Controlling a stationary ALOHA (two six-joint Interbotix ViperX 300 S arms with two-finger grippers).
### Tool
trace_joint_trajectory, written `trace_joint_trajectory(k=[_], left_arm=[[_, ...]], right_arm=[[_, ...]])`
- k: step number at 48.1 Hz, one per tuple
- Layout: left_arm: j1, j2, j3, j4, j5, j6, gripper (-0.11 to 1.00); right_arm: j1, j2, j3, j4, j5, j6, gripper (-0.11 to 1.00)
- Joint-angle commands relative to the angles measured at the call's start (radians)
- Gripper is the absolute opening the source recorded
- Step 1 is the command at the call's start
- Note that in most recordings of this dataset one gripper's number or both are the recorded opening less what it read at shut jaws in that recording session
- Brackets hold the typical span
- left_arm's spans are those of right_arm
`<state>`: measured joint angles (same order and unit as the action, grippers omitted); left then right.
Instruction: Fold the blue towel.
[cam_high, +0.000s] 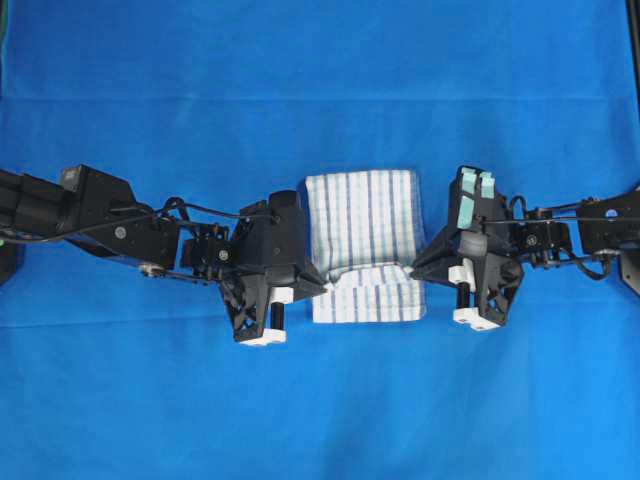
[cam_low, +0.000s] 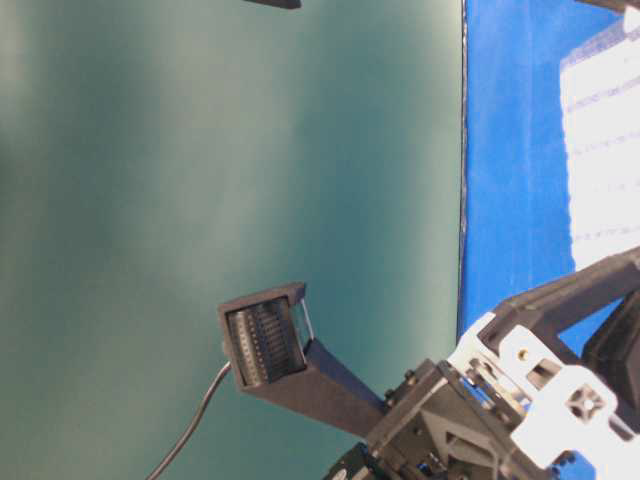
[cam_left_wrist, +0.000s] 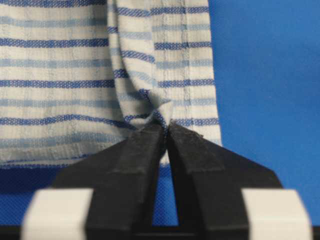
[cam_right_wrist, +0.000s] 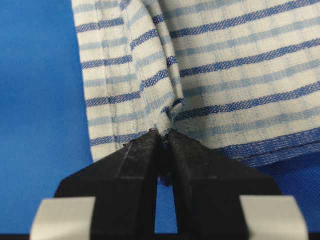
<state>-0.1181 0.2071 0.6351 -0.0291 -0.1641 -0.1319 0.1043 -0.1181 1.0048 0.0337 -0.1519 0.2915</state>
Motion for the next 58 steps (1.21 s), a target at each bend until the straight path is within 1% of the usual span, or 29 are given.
trace_joint_trajectory(k=[1,5,6,8,12,14,16,17,19,22,26,31,39,44,48,52,58], left_arm=[[-0.003,-0.028,-0.017,-0.002,-0.003,0.000,0.11],[-0.005,-0.029,-0.017,-0.002,-0.003,0.000,0.21],[-0.005,-0.029,-0.017,-0.002,-0.003,0.000,0.24],[-0.005,-0.031,-0.015,-0.002,-0.003,0.000,0.31],[0.000,-0.038,-0.014,-0.002,-0.003,0.003,0.50],[0.003,-0.044,-0.011,-0.002,-0.003,0.003,0.58],[0.008,-0.052,-0.008,-0.002,0.000,0.005,0.63],[0.009,-0.058,-0.005,-0.003,0.003,0.006,0.66],[0.014,-0.074,0.000,-0.002,0.011,0.012,0.72],[0.020,-0.106,0.006,0.002,0.026,0.020,0.75],[0.029,-0.149,0.015,0.002,0.044,0.034,0.74],[0.037,-0.213,0.029,0.002,0.061,0.074,0.74],[0.048,-0.310,0.057,0.002,0.055,0.130,0.74],[0.061,-0.353,0.078,0.002,0.051,0.144,0.74],[0.078,-0.383,0.103,0.002,0.034,0.146,0.74],[0.089,-0.413,0.132,0.002,0.002,0.146,0.74],[0.097,-0.477,0.199,0.002,-0.091,0.146,0.74]], right_arm=[[0.012,-0.005,-0.021,0.018,0.008,-0.002,0.09],[0.028,-0.002,-0.028,0.026,0.012,-0.002,0.10],[0.032,-0.002,-0.031,0.026,0.012,-0.002,0.12],[0.040,-0.003,-0.035,0.026,0.014,-0.002,0.20],[0.049,-0.006,-0.051,0.028,0.017,-0.003,0.46],[0.051,-0.009,-0.057,0.028,0.023,-0.005,0.57],[0.052,-0.015,-0.063,0.025,0.034,-0.005,0.65],[0.052,-0.020,-0.066,0.025,0.041,-0.006,0.66],[0.052,-0.034,-0.072,0.023,0.060,-0.011,0.65],[0.051,-0.057,-0.080,0.018,0.095,-0.015,0.62],[0.044,-0.095,-0.087,0.005,0.137,-0.015,0.61],[0.034,-0.153,-0.092,-0.018,0.167,-0.015,0.61],[-0.003,-0.255,-0.075,-0.066,0.175,-0.015,0.61],[-0.034,-0.318,-0.060,-0.101,0.172,-0.015,0.61],[-0.064,-0.374,-0.041,-0.133,0.172,-0.015,0.61],[-0.083,-0.428,-0.018,-0.155,0.164,-0.015,0.61],[-0.095,-0.509,0.009,-0.179,0.161,-0.015,0.61]])
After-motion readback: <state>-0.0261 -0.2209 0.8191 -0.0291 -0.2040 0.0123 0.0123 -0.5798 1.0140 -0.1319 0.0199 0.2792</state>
